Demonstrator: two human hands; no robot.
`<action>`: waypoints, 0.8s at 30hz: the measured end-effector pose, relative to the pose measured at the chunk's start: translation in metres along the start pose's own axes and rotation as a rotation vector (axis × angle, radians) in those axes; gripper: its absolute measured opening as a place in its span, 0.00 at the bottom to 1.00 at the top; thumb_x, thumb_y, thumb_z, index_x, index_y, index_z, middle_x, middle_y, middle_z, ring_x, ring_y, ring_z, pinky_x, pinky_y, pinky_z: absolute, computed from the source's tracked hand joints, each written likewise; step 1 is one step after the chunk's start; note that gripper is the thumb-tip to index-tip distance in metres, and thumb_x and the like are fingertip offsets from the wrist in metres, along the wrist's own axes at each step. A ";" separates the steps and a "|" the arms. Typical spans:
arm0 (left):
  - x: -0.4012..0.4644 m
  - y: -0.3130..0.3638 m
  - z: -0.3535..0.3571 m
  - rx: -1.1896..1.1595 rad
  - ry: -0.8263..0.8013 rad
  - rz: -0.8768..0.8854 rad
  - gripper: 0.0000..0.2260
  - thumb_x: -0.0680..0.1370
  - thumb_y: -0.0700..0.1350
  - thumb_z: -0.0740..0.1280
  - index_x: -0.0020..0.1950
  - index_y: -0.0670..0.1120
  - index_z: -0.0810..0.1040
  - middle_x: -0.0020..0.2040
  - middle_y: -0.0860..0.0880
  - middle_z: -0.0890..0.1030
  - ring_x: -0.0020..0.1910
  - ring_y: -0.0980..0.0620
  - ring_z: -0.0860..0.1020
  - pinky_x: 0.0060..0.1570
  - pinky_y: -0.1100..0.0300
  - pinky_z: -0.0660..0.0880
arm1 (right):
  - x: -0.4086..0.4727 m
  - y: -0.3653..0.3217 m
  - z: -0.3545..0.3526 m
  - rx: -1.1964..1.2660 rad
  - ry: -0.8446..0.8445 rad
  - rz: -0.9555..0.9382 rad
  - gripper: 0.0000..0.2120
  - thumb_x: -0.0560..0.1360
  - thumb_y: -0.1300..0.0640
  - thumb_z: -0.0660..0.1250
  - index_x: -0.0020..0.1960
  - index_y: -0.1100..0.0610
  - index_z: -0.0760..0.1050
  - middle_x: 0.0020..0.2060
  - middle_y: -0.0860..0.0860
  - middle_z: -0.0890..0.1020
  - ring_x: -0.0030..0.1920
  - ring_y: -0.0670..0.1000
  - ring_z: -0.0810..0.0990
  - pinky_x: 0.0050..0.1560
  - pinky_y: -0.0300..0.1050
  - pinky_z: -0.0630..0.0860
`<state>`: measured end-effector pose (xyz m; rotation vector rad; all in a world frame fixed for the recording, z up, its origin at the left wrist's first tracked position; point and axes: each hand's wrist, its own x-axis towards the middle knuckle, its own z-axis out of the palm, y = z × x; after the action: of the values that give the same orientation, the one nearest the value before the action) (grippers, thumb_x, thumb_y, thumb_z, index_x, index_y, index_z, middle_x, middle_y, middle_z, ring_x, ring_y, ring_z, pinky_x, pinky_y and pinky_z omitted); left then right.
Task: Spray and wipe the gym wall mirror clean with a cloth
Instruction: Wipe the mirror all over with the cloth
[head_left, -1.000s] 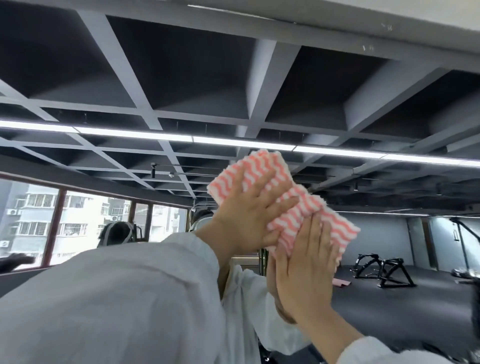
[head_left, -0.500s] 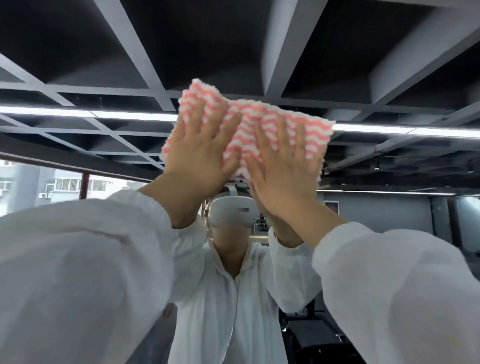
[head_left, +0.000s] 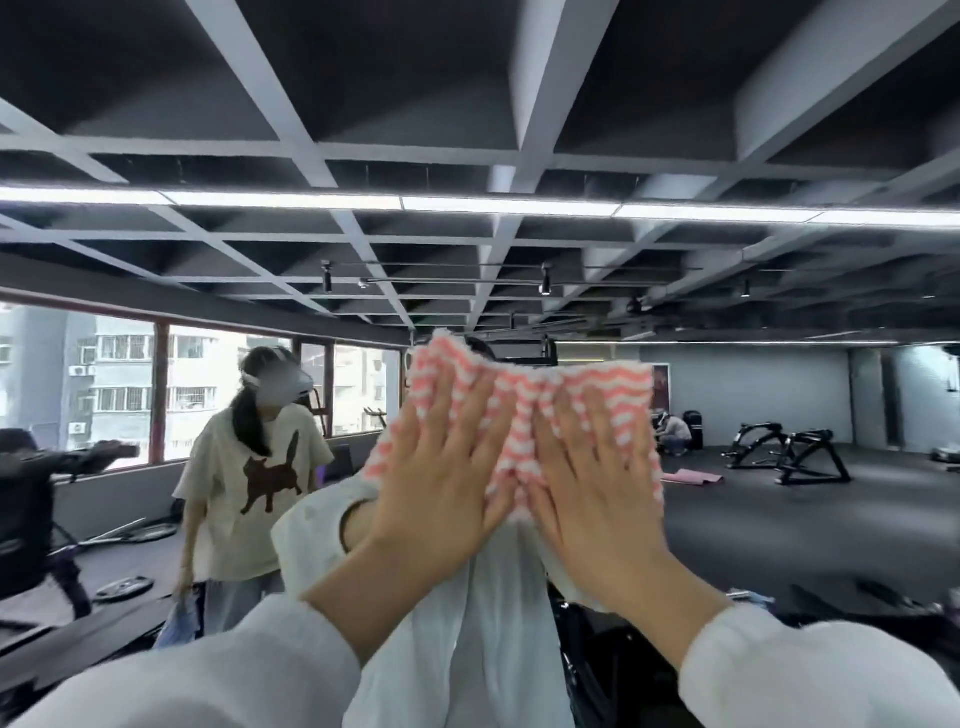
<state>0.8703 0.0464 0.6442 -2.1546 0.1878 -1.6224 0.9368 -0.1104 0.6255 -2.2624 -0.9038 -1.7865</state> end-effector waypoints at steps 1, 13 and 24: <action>0.011 0.001 0.001 -0.008 0.007 0.044 0.29 0.81 0.59 0.41 0.77 0.43 0.50 0.75 0.41 0.56 0.75 0.37 0.51 0.70 0.40 0.51 | 0.001 0.010 -0.002 -0.014 -0.012 0.038 0.28 0.82 0.44 0.37 0.76 0.57 0.49 0.75 0.57 0.55 0.75 0.61 0.53 0.68 0.70 0.52; 0.097 -0.081 -0.037 0.140 0.028 -0.079 0.30 0.77 0.61 0.39 0.76 0.46 0.44 0.78 0.43 0.50 0.76 0.37 0.47 0.71 0.48 0.38 | 0.133 -0.004 -0.048 0.022 -0.069 0.237 0.31 0.77 0.39 0.37 0.76 0.48 0.30 0.76 0.51 0.34 0.75 0.59 0.32 0.70 0.67 0.36; 0.023 -0.140 -0.056 0.118 0.030 -0.306 0.28 0.79 0.55 0.41 0.78 0.45 0.49 0.78 0.42 0.51 0.76 0.44 0.48 0.73 0.47 0.42 | 0.164 -0.096 -0.040 0.012 0.042 -0.047 0.31 0.77 0.38 0.39 0.77 0.47 0.37 0.77 0.52 0.39 0.76 0.60 0.37 0.69 0.68 0.35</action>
<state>0.8035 0.1496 0.7352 -2.1480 -0.2351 -1.7805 0.8731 0.0117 0.7625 -2.2053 -0.9646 -1.8359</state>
